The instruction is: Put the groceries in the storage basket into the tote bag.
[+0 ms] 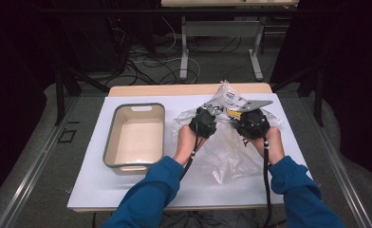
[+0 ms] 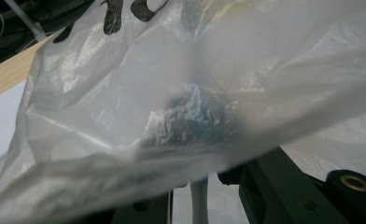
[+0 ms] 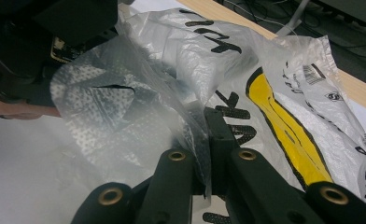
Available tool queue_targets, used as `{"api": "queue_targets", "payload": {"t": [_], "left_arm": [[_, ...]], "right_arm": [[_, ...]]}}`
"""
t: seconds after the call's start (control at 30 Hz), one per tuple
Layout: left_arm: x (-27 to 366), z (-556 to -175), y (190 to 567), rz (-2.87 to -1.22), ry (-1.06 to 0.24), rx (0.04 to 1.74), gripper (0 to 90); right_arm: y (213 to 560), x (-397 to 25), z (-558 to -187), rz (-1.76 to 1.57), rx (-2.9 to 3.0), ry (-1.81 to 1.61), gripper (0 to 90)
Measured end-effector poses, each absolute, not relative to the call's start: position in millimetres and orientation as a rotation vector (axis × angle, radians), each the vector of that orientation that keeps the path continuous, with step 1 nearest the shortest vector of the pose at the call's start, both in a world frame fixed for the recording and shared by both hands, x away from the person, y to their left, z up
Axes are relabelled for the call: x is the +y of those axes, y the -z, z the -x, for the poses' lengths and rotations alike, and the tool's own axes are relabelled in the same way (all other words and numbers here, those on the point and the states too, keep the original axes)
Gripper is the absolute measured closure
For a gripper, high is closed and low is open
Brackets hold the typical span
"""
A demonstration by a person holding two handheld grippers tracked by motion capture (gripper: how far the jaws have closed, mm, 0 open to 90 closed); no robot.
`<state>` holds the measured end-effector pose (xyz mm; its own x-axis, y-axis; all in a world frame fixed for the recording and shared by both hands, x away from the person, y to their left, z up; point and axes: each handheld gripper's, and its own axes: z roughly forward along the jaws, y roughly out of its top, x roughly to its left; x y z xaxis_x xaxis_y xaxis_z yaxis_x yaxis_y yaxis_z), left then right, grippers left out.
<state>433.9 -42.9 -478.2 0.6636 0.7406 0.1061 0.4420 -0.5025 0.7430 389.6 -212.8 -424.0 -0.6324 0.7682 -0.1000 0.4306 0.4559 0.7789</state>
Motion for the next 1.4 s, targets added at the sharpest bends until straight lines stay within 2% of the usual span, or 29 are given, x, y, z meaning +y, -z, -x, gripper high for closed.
{"api": "queue_targets", "payload": {"t": [1.4], "left_arm": [[-51,-446,502,-2.044,-0.569,1.005,78.6]], "right_arm": [[435,-209,-394,-1.041,2.308,-0.988,90.0]]}}
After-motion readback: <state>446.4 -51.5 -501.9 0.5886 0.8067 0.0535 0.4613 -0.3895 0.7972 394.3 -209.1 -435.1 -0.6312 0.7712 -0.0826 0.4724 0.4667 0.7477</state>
